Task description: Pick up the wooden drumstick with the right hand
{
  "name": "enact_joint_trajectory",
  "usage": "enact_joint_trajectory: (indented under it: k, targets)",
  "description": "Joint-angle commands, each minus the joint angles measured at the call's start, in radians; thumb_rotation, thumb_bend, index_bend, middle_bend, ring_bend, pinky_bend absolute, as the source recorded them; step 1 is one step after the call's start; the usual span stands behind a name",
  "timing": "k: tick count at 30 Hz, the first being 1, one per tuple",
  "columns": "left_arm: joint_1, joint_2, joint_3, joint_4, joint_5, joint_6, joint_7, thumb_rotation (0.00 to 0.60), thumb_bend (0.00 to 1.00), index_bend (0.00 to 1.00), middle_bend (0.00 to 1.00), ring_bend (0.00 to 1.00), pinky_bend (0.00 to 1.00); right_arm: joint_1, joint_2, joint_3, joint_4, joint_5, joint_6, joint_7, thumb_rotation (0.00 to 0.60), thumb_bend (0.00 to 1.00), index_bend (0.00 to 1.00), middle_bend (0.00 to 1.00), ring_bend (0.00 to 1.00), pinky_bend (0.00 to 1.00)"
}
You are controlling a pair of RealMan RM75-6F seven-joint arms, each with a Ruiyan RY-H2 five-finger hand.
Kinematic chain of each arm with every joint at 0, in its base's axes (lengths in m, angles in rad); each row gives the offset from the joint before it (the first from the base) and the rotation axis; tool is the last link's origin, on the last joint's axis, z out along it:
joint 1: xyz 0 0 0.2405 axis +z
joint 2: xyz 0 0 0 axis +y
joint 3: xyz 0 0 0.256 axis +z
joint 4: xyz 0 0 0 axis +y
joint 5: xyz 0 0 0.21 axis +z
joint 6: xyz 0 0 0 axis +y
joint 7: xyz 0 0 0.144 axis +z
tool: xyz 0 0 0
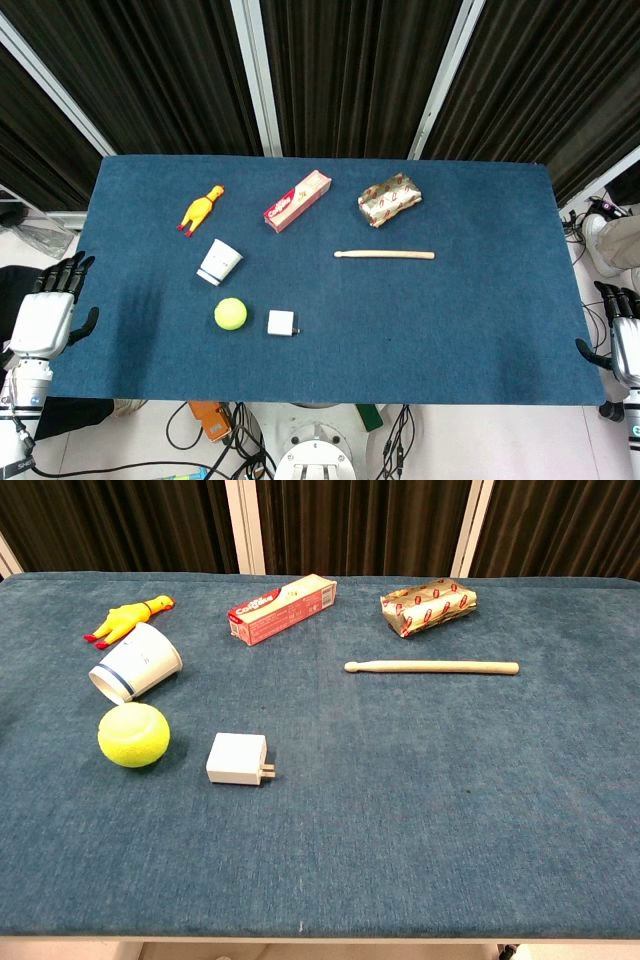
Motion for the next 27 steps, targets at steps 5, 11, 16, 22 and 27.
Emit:
enact_joint_trajectory:
  k: [5, 11, 16, 22, 27]
  targets:
    - [0.003, 0.002, 0.001, -0.003, 0.005, 0.006, -0.008, 0.6, 0.39, 0.0, 0.0, 0.06, 0.11, 0.101, -0.003, 0.031, 0.002, 0.013, -0.145, 0.018, 0.6, 0.31, 0.25, 0.26, 0.17, 0.0]
    - [0.001, 0.005, 0.0, -0.002, 0.004, -0.001, -0.018, 0.6, 0.39, 0.0, 0.0, 0.06, 0.11, 0.298, -0.017, 0.1, 0.019, 0.101, -0.395, -0.077, 0.6, 0.31, 0.29, 0.27, 0.17, 0.0]
    - [0.002, 0.007, 0.003, -0.004, 0.007, -0.002, -0.023, 0.6, 0.39, 0.0, 0.0, 0.06, 0.11, 0.445, -0.11, 0.13, 0.049, 0.223, -0.522, -0.275, 0.6, 0.31, 0.34, 0.3, 0.17, 0.0]
    - [0.002, 0.008, 0.0, -0.006, 0.0, -0.006, -0.029, 0.6, 0.39, 0.0, 0.0, 0.06, 0.11, 0.599, -0.237, 0.149, 0.126, 0.372, -0.631, -0.397, 0.6, 0.32, 0.41, 0.35, 0.18, 0.0]
    - [0.003, 0.008, -0.002, -0.005, -0.003, -0.006, -0.035, 0.6, 0.39, 0.0, 0.0, 0.06, 0.11, 0.679, -0.342, 0.162, 0.225, 0.426, -0.662, -0.393, 0.6, 0.33, 0.43, 0.37, 0.19, 0.0]
